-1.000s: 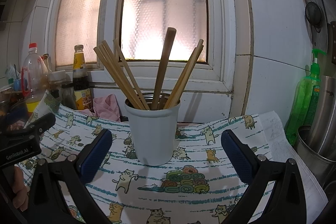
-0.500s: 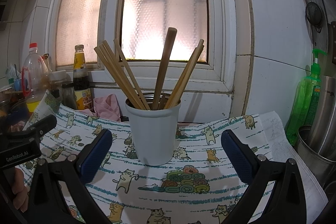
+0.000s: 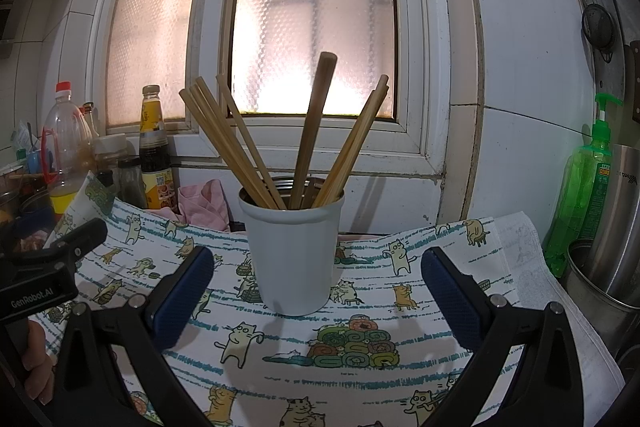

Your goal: Organize utensils

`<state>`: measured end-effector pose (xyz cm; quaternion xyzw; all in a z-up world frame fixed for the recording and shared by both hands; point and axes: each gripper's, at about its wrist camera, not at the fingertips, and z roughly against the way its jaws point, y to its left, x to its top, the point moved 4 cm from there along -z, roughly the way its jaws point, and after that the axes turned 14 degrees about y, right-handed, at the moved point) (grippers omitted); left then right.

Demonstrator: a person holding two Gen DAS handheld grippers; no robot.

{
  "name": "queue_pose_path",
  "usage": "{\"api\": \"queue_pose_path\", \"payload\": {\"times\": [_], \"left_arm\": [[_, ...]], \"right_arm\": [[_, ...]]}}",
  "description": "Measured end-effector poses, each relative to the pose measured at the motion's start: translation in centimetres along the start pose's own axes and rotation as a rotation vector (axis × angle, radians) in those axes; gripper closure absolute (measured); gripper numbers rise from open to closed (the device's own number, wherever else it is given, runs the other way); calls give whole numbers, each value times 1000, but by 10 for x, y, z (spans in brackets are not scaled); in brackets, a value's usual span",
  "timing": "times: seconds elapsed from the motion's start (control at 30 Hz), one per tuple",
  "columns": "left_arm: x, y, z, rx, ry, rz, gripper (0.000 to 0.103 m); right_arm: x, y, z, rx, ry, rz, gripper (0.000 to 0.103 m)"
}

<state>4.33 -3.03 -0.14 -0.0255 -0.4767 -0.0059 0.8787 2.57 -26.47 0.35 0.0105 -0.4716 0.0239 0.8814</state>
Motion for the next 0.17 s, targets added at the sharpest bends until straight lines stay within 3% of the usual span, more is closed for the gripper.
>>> {"api": "queue_pose_path", "payload": {"times": [0.17], "left_arm": [[0, 0, 0, 0, 0, 1, 0]], "right_arm": [[0, 0, 0, 0, 0, 0, 0]]}}
